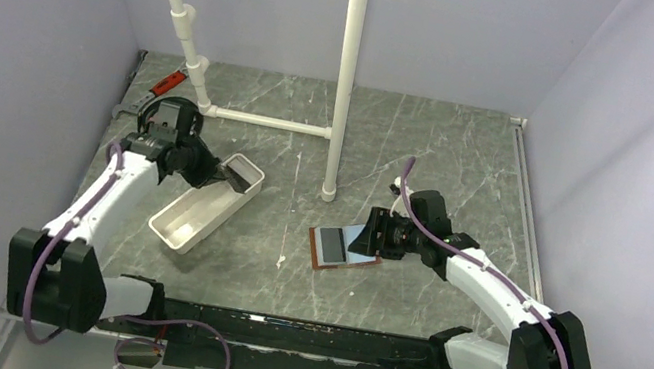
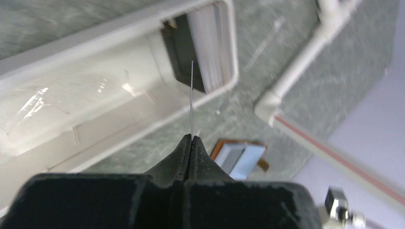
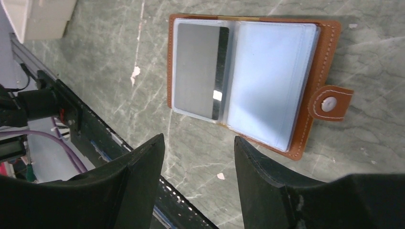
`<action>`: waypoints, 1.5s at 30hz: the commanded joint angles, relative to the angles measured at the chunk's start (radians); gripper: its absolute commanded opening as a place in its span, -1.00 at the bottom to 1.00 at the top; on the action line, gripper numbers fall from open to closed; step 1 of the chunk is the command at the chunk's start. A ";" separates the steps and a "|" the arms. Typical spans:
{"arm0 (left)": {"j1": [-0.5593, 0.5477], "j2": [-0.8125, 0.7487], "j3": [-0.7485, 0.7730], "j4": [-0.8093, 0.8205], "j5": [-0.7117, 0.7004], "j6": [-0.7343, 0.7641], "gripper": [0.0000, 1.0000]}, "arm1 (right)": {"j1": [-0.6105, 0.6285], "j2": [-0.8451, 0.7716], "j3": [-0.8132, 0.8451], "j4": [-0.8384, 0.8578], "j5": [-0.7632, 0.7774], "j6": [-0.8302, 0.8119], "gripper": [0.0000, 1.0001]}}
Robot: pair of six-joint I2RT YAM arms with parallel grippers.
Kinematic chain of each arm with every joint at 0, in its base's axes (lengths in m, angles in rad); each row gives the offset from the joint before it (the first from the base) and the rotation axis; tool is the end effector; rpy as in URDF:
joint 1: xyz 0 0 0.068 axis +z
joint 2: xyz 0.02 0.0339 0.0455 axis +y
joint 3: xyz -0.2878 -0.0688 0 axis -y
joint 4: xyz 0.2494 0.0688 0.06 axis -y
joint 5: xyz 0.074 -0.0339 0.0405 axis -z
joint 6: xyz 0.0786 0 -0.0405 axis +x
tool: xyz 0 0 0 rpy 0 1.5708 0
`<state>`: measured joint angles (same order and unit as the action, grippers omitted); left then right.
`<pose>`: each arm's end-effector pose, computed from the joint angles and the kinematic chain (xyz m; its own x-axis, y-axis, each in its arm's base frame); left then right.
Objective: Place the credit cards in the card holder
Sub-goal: Pick up the credit card from the storage box, then insert the credit card into the card holder.
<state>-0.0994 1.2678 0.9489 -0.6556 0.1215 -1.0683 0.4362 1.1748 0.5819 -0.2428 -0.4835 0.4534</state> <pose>0.2728 -0.0368 0.2412 -0.5422 -0.8202 -0.1826 -0.6415 0.5444 -0.5405 0.2072 0.1369 0.1829 -0.8920 0.0121 -0.4518 -0.2958 0.7402 0.6038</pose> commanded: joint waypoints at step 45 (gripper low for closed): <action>-0.513 0.383 -0.159 0.765 0.540 0.115 -1.00 | -0.001 0.303 0.026 -0.036 0.244 0.060 -0.47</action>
<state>-0.6083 1.6325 0.7784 -0.0029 0.6563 -0.9382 0.4313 1.4574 0.6483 -0.2230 -0.2493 0.5217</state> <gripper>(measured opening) 0.009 0.264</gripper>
